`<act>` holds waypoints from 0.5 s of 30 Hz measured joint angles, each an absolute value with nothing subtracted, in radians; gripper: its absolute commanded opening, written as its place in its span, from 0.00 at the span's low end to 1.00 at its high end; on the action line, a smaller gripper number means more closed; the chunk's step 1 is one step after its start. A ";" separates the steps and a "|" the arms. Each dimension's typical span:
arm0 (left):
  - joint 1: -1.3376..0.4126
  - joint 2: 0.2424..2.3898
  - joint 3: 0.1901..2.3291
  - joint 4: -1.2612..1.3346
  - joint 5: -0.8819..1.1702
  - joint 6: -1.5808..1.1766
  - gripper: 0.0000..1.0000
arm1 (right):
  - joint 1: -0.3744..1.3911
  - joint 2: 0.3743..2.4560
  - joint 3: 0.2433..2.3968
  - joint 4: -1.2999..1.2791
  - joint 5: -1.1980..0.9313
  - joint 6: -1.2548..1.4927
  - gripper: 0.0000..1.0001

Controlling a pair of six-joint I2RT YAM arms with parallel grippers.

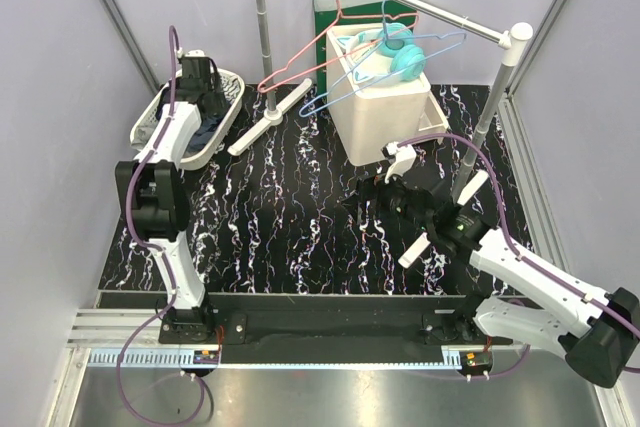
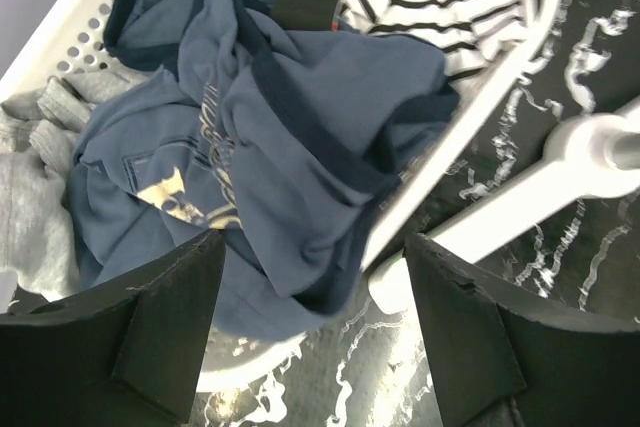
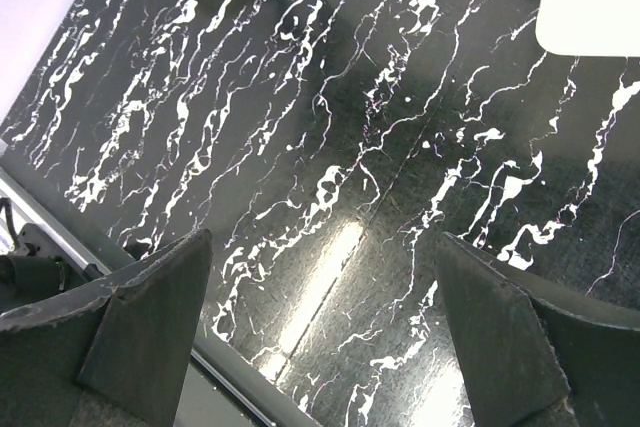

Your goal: Place the tank top on the hanger

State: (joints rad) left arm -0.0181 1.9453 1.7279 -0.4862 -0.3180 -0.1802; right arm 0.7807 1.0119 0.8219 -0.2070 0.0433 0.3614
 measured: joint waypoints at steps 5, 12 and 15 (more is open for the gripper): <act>-0.007 1.981 1.735 -0.485 -0.341 -0.184 0.78 | 0.781 0.999 0.818 -0.207 0.041 0.363 1.00; 0.002 2.035 1.735 -0.485 -0.341 -0.194 0.68 | 0.781 1.001 0.818 -0.207 0.040 0.363 1.00; 0.017 2.053 1.734 -0.485 -0.324 -0.204 0.60 | 0.781 1.003 0.818 -0.207 0.040 0.364 1.00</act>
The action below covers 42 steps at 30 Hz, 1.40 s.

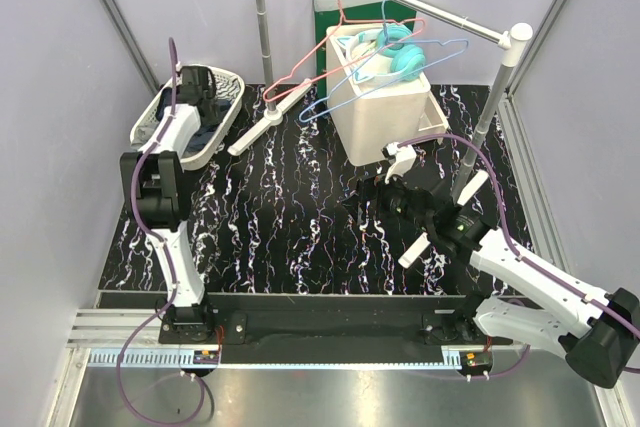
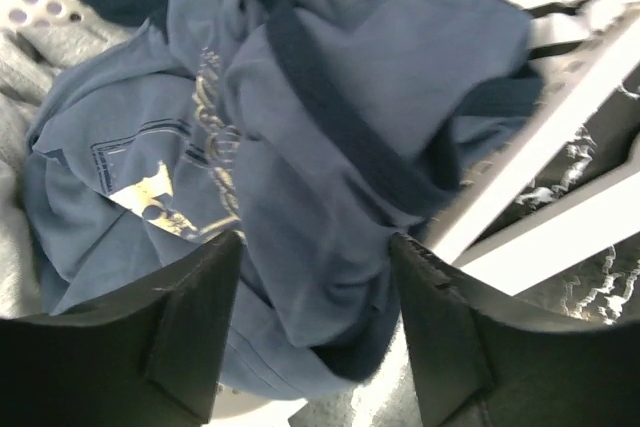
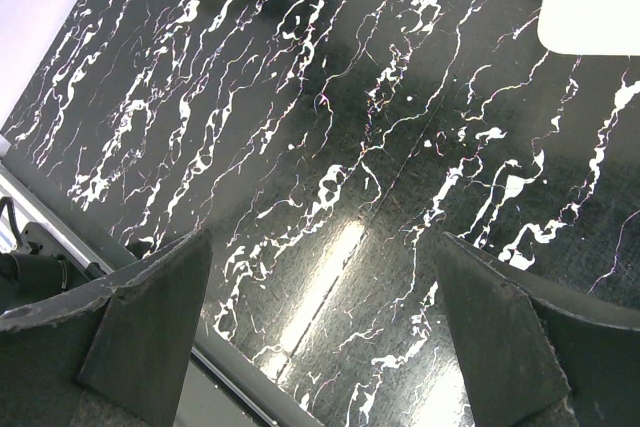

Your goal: Place the tank top on the hanger

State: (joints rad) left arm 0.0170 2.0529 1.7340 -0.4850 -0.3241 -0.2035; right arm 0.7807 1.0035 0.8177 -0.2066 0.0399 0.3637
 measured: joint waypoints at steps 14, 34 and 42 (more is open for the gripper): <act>0.053 2.049 1.727 -0.485 -0.262 -0.207 0.00 | 0.781 1.014 0.818 -0.207 0.033 0.364 1.00; -0.023 1.450 1.874 -0.457 -0.242 -0.127 0.00 | 0.781 1.065 0.818 -0.206 0.034 0.364 1.00; -0.196 1.299 1.874 -0.463 -0.247 -0.056 0.00 | 0.781 1.086 0.818 -0.206 0.034 0.372 1.00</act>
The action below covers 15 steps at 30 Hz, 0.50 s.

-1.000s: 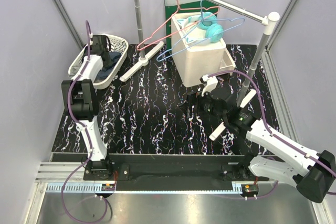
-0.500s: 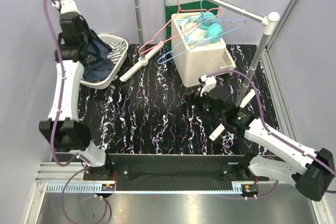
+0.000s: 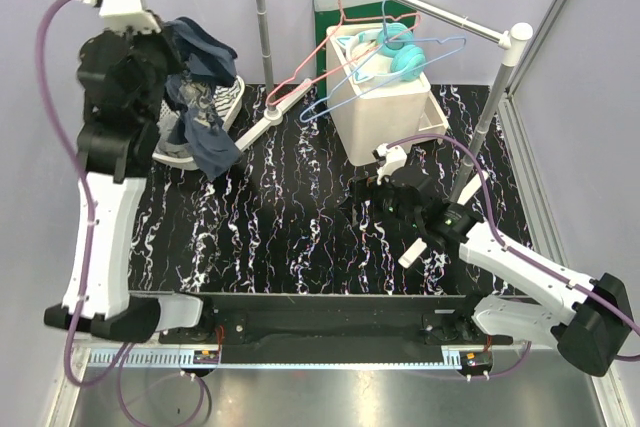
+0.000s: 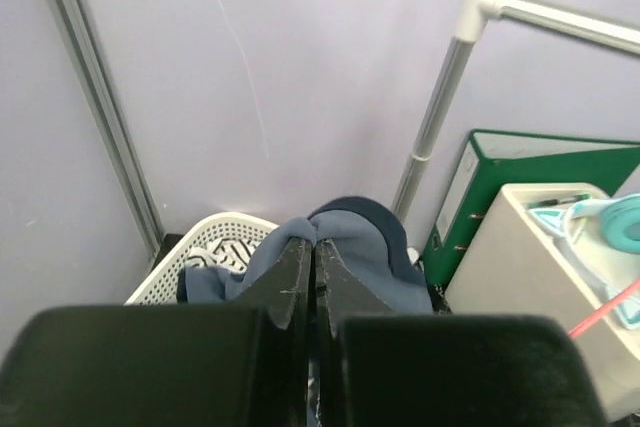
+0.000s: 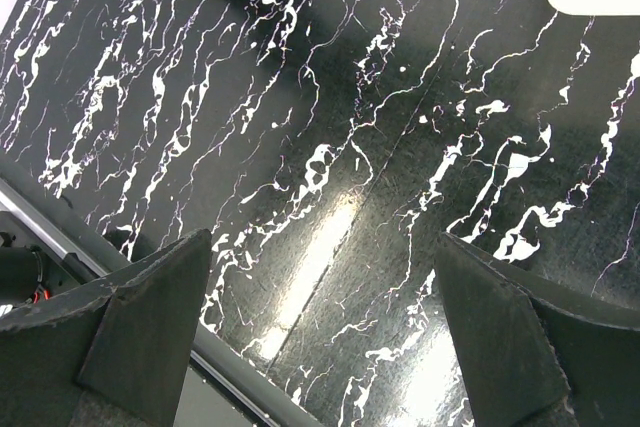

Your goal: Place the tank top on the hanger

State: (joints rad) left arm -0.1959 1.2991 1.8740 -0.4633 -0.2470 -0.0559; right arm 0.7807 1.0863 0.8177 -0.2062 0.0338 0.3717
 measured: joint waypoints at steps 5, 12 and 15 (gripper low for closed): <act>-0.238 1.177 1.873 -0.465 -0.257 -0.048 0.00 | 0.781 1.092 0.818 -0.206 0.033 0.374 1.00; -0.302 0.998 1.782 -0.456 -0.259 -0.086 0.00 | 0.781 1.093 0.818 -0.206 0.019 0.374 1.00; -0.346 0.889 1.577 -0.430 -0.262 -0.148 0.00 | 0.781 1.097 0.818 -0.206 0.004 0.374 1.00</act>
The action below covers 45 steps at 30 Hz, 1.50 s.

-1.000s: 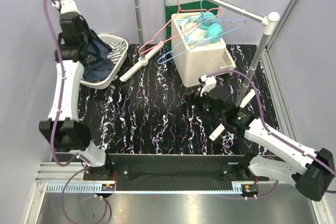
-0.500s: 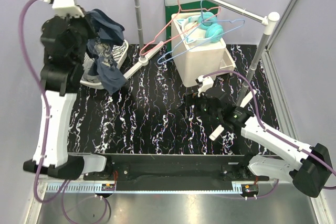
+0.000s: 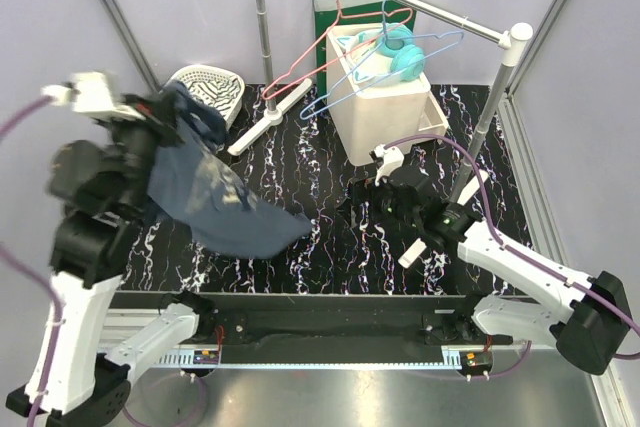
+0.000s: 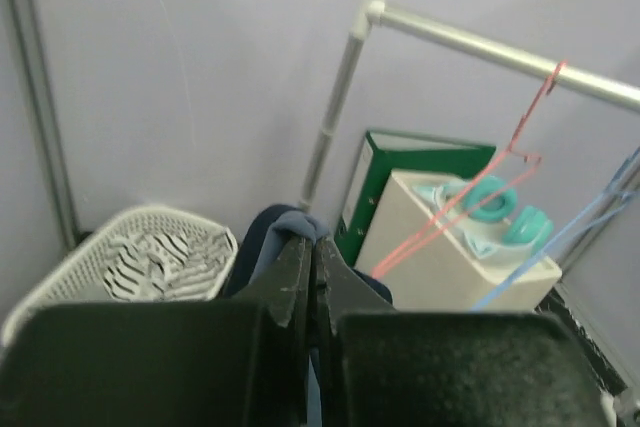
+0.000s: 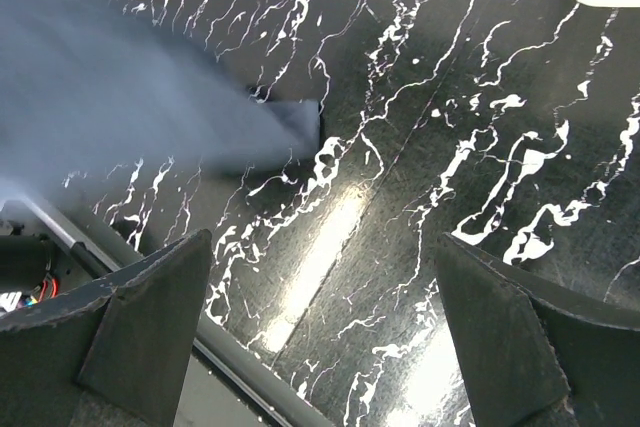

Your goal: Place the tank top on the hanger

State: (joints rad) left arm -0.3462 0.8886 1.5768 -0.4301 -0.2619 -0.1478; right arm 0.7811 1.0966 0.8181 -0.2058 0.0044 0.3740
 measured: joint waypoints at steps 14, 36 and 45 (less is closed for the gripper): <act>-0.838 0.855 0.755 -0.389 -0.482 -0.439 0.00 | 0.781 1.157 0.803 -0.199 -0.047 0.378 1.00; -0.733 0.730 0.456 -0.286 -0.527 -0.632 0.99 | 0.783 1.563 0.783 0.154 -0.188 0.543 0.98; -0.498 0.559 0.395 -0.294 -0.480 -0.663 0.99 | 0.799 1.682 0.857 0.297 -0.226 0.574 0.97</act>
